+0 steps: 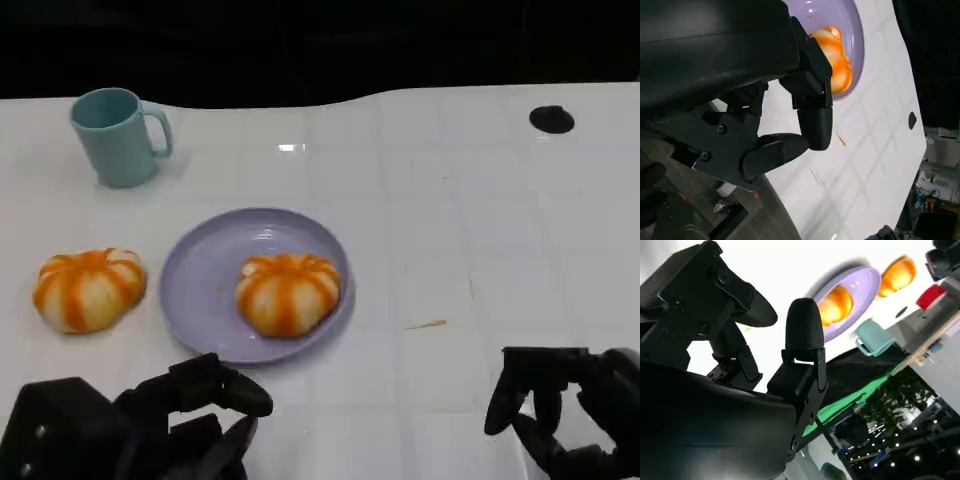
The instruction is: Grasp the bread from the table and place it into the plate.
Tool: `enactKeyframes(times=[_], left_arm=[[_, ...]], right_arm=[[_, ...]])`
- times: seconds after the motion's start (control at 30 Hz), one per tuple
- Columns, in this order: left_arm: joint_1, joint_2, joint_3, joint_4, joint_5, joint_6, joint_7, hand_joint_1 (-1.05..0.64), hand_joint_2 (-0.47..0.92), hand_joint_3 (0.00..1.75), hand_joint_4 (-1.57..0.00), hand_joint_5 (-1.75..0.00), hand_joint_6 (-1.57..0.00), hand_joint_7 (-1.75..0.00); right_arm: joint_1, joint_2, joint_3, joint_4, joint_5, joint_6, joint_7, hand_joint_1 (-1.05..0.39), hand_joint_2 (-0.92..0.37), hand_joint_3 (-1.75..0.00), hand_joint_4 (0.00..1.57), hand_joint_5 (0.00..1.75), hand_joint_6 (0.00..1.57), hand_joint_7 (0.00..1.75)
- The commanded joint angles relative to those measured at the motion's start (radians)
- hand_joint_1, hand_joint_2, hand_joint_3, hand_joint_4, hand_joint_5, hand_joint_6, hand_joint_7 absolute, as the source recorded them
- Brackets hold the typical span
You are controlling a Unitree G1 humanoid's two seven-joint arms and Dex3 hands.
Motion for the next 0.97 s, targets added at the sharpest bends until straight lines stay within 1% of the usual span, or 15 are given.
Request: enactKeyframes(times=[0.03, 0.27, 0.5, 0.97], left_arm=[[0.000, 0.014, 0.006, 0.005, 0.003, -0.013, -0.003, -0.28, 0.72, 0.80, -0.65, -1.75, -0.63, -1.31], [-0.002, 0.019, 0.013, 0.009, 0.001, -0.013, -0.006, -0.26, 0.73, 0.79, -0.65, -1.75, -0.61, -1.30], [0.000, 0.020, 0.024, 0.017, -0.008, -0.016, -0.011, -0.22, 0.74, 0.78, -0.64, -1.75, -0.61, -1.30], [-0.003, 0.024, 0.030, 0.026, -0.017, -0.018, -0.015, -0.21, 0.74, 0.79, -0.66, -1.75, -0.62, -1.30]], right_arm=[[0.020, -0.001, -0.012, 0.001, -0.042, 0.033, -0.027, -0.09, -0.22, -1.42, 0.90, 1.75, 0.86, 1.34], [0.016, 0.001, -0.001, 0.019, -0.079, 0.041, -0.050, -0.06, -0.21, -1.39, 0.91, 1.75, 0.87, 1.33], [0.008, 0.008, 0.010, 0.023, -0.100, 0.054, -0.060, -0.06, -0.21, -1.37, 0.91, 1.75, 0.88, 1.34], [0.001, 0.014, 0.020, 0.021, -0.104, 0.064, -0.067, -0.05, -0.19, -1.36, 0.94, 1.75, 0.91, 1.32]])
